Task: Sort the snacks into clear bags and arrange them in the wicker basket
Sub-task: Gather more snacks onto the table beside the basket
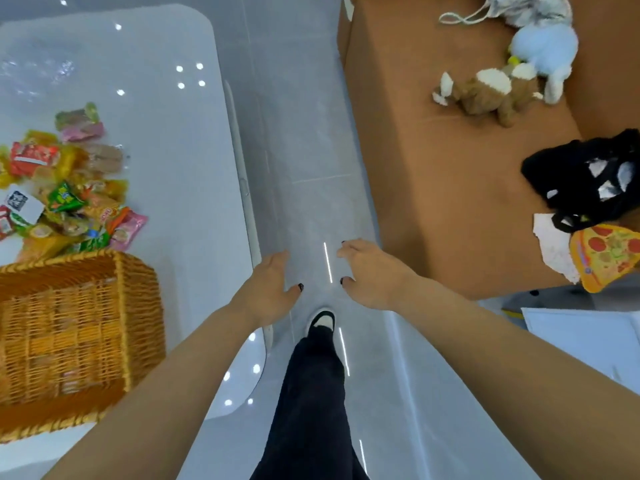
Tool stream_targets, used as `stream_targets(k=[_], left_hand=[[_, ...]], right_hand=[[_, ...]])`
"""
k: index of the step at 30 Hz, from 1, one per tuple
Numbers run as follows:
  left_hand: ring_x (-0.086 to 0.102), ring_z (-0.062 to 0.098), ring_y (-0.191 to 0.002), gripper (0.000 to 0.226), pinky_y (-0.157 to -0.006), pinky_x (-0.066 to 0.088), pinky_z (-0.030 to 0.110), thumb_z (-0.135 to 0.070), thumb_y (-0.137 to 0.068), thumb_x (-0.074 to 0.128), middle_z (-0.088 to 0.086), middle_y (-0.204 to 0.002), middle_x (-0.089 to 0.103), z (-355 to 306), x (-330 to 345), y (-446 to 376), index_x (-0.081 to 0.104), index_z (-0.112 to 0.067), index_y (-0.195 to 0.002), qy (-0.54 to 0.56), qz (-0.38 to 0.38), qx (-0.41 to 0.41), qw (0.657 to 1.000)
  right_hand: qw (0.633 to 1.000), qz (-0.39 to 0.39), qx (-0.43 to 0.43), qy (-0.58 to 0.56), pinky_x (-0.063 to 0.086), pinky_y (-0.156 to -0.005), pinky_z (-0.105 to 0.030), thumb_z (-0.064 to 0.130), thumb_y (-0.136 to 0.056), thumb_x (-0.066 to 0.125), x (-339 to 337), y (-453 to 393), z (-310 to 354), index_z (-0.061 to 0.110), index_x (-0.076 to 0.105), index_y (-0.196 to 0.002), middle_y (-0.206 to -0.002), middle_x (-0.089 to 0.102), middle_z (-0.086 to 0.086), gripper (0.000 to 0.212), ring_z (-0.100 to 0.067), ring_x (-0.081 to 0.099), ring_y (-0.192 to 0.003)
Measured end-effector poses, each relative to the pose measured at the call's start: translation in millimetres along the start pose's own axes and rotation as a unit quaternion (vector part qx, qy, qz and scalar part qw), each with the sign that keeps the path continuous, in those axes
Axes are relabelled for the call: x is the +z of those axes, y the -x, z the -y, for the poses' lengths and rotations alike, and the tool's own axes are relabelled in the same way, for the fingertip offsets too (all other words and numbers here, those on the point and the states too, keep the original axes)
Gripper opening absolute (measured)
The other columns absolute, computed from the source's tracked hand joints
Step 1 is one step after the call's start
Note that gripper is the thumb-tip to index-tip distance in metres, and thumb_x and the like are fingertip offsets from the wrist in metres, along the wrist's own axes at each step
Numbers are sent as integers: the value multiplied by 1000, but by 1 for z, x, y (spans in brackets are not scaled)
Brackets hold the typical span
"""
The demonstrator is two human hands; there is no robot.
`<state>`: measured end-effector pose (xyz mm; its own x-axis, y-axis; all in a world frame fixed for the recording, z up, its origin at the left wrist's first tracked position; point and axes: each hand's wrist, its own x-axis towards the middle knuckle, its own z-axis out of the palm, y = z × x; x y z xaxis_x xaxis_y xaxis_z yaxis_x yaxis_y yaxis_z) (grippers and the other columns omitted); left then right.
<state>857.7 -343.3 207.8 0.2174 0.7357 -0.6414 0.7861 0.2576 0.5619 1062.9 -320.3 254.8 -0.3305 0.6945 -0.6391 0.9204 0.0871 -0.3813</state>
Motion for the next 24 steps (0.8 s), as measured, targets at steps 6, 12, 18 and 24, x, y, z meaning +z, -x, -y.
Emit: stream_targets(k=[6,12,18,24], left_hand=[[25,20,-144,69,-113,24,28,-30,-98,54,4,-157,23,1,-19,-56,17,-14,-154,30,-34,-57,997],[35,25,-134,55,-100,29,25,-27,-98,55,11,-148,34,2,-56,-129,31,-7,-144,82,-69,-115,988],[23,21,-145,80,-112,25,28,-31,-98,55,5,-161,15,11,-72,-181,2,-19,-156,190,-109,-153,964],[29,20,-142,82,-114,28,30,-31,-97,54,2,-158,22,32,-67,-216,-1,-22,-157,278,-160,-213,923]], right_hand=[[999,25,-46,13,28,-106,-26,15,-96,45,-38,-77,-12,7,45,-133,-144,37,-7,38,-20,24,-140],[995,74,-68,7,21,-116,-28,20,-95,48,-68,-156,-29,13,30,-149,-158,21,-1,57,-14,15,-146],[987,128,-80,48,23,-114,-28,22,-97,47,-93,-230,-32,15,29,-150,-156,22,2,56,-13,16,-145],[969,174,-138,107,25,-111,-26,24,-99,46,-106,-326,-13,15,27,-150,-157,21,4,54,-13,21,-143]])
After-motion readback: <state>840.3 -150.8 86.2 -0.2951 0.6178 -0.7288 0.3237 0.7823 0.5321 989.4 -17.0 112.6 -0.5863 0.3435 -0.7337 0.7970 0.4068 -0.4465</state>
